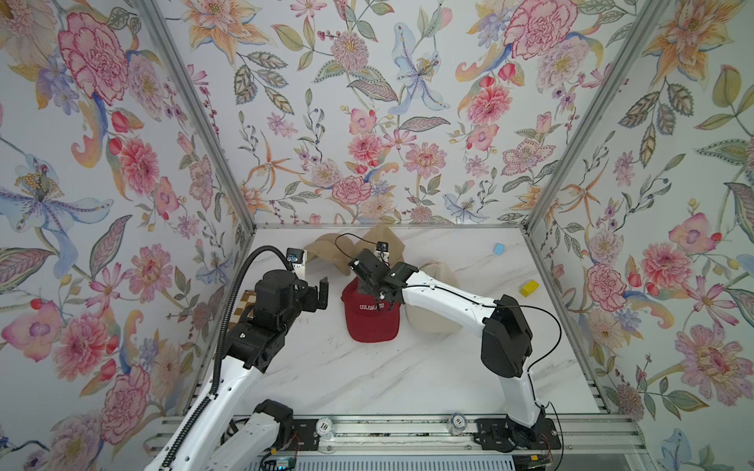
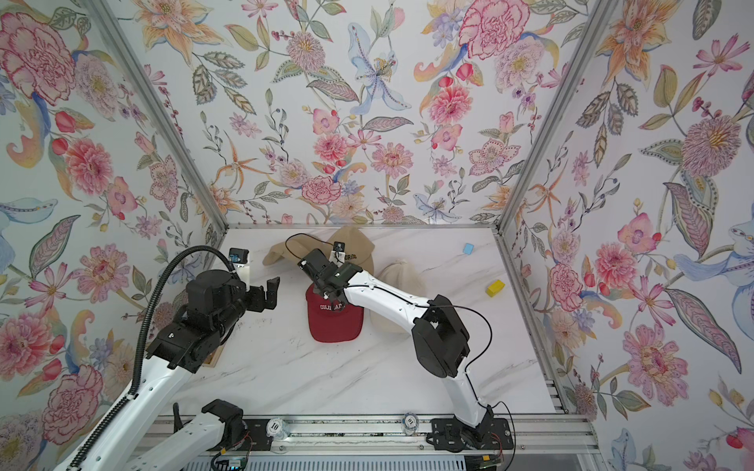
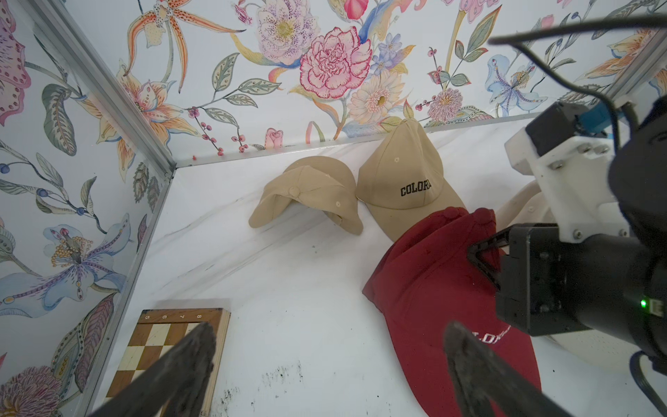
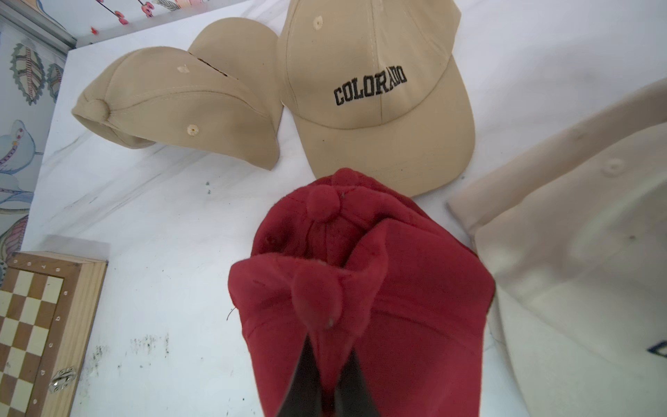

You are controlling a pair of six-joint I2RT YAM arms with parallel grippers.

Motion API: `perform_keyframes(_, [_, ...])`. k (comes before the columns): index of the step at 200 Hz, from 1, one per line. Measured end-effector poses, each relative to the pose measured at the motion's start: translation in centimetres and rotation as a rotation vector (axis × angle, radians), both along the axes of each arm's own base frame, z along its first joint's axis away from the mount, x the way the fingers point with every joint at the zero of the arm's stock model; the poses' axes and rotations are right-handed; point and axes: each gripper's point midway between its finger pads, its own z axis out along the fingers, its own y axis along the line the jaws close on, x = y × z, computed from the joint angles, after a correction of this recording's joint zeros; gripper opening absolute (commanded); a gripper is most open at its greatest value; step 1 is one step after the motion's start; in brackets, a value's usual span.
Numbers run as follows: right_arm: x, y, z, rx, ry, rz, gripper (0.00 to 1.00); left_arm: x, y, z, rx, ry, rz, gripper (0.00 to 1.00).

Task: Stack the baseball caps by color
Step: Place the baseball cap on the baseball cap.

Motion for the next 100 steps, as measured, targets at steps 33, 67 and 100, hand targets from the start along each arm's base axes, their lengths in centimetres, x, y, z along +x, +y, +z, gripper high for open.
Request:
perform_keyframes(33, [0.7,-0.2,-0.4,0.002,0.009,-0.010,0.00,0.2,0.0,-0.3,0.005,0.011,-0.009,1.00])
perform_keyframes(67, [1.0,-0.4,-0.6,0.001,0.014,-0.009,0.49,0.5,-0.1,-0.8,0.013,0.027,-0.023,1.00])
perform_keyframes(100, [1.3,-0.5,-2.2,-0.039,0.030,0.003,0.99,0.7,-0.1,-1.3,0.033,0.043,-0.029,1.00])
